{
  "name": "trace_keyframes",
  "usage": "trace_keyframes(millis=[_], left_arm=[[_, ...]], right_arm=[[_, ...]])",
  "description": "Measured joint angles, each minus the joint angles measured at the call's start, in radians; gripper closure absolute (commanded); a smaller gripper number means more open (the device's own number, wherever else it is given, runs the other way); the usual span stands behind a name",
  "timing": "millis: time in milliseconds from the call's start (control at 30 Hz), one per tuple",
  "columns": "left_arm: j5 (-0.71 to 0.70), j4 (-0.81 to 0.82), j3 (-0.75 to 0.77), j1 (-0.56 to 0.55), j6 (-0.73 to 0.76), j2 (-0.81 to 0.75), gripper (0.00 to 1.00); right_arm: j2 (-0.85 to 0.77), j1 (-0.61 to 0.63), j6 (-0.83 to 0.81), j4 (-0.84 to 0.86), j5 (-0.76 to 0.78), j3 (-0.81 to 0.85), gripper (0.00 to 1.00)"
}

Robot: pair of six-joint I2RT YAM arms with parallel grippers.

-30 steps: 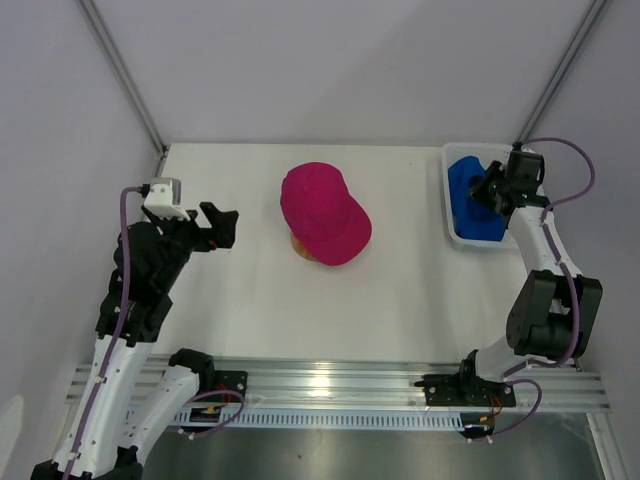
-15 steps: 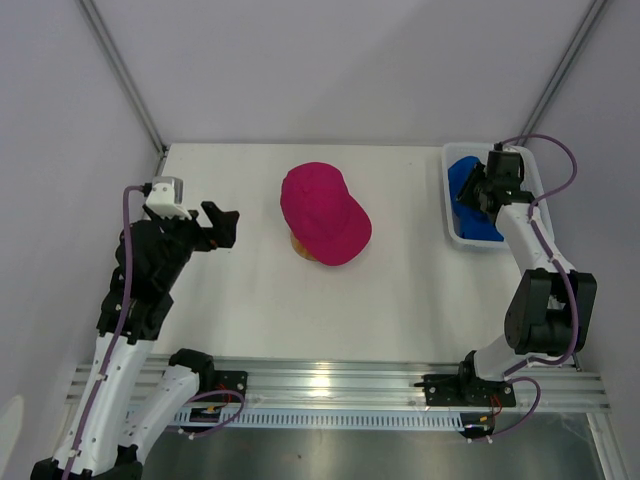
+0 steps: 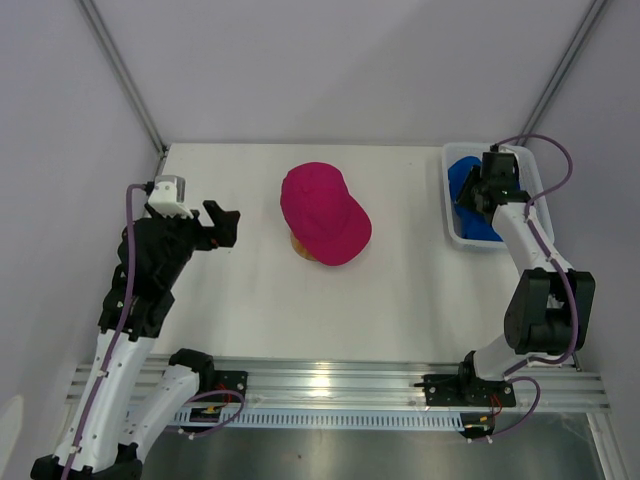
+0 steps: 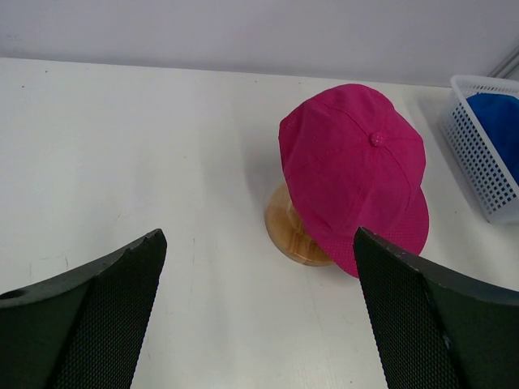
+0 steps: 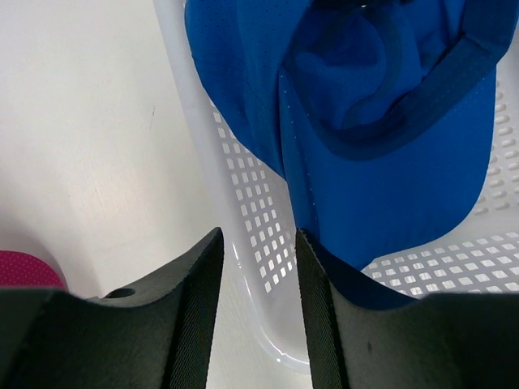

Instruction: Stack the hats

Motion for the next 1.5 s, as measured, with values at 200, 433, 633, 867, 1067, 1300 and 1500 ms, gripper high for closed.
trace_keyframes(millis=[200,433,633,867,1067,1300,1500], left_arm=[[0.0,0.0,0.0,0.0,0.0,0.005,0.0],[0.0,0.0,0.0,0.0,0.0,0.009,0.0],[0.0,0.0,0.0,0.0,0.0,0.009,0.01],[0.0,0.0,0.0,0.0,0.0,0.009,0.01],[0.0,0.0,0.0,0.0,0.0,0.008,0.0],[0.0,0.0,0.0,0.0,0.0,0.009,0.0],[0.0,0.0,0.0,0.0,0.0,0.009,0.01]], right_arm=[[-0.053,0.003,-0.01,-0.007,0.008,0.0,0.55],[-0.115,0.003,-0.011,0.022,0.011,0.0,0.56],[-0.064,0.003,-0.011,0.023,0.009,0.0,0.6],[0.004,0.01,-0.011,0.025,-0.024,0.0,0.6],[0.052,0.026,-0.011,0.037,-0.028,0.0,0.91],[0.082,0.027,-0.006,0.046,-0.032,0.0,0.71],[0.112,0.031,-0.011,0.062,-0.012,0.0,0.69]])
